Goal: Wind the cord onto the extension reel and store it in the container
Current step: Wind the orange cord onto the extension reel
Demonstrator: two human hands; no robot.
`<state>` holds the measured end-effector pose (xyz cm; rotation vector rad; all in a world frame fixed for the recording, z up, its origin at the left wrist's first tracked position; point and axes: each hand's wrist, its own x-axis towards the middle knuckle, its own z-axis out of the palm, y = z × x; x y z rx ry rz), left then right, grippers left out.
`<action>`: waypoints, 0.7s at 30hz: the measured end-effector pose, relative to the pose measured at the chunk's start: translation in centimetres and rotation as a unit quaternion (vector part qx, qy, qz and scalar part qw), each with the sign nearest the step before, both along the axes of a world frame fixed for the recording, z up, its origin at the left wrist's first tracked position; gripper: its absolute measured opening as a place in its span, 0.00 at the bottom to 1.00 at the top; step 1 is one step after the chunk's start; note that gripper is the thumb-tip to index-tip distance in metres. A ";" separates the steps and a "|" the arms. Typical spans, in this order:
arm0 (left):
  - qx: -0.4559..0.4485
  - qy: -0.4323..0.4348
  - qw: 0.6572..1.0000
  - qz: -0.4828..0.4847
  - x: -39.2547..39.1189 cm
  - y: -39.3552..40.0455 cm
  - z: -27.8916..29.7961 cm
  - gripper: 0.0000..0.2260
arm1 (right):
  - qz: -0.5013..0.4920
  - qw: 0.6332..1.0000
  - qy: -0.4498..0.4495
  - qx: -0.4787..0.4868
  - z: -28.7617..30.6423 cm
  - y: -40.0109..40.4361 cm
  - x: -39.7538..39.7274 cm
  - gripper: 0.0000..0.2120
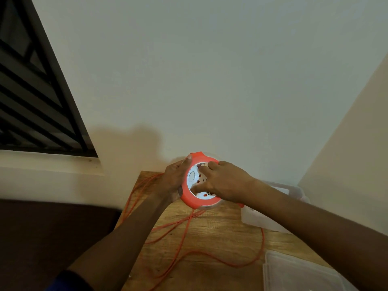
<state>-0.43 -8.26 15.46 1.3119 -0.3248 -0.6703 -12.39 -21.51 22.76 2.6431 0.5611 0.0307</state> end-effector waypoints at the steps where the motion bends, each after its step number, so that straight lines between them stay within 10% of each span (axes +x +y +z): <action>1: -0.001 0.001 1.000 0.000 0.0 -0.1 -0.1 0.24 | -0.001 1.000 0.000 -0.006 0.1 0.0 0.1 0.21; 13: 0.011 -0.033 0.999 -0.031 1.0 -0.3 -0.6 0.20 | -0.041 0.997 -0.038 -0.045 -2.1 0.0 1.0 0.31; 21: -0.014 -0.025 0.999 0.020 0.7 -0.9 -1.0 0.14 | -0.177 0.967 -0.131 0.131 -3.9 0.5 1.2 0.34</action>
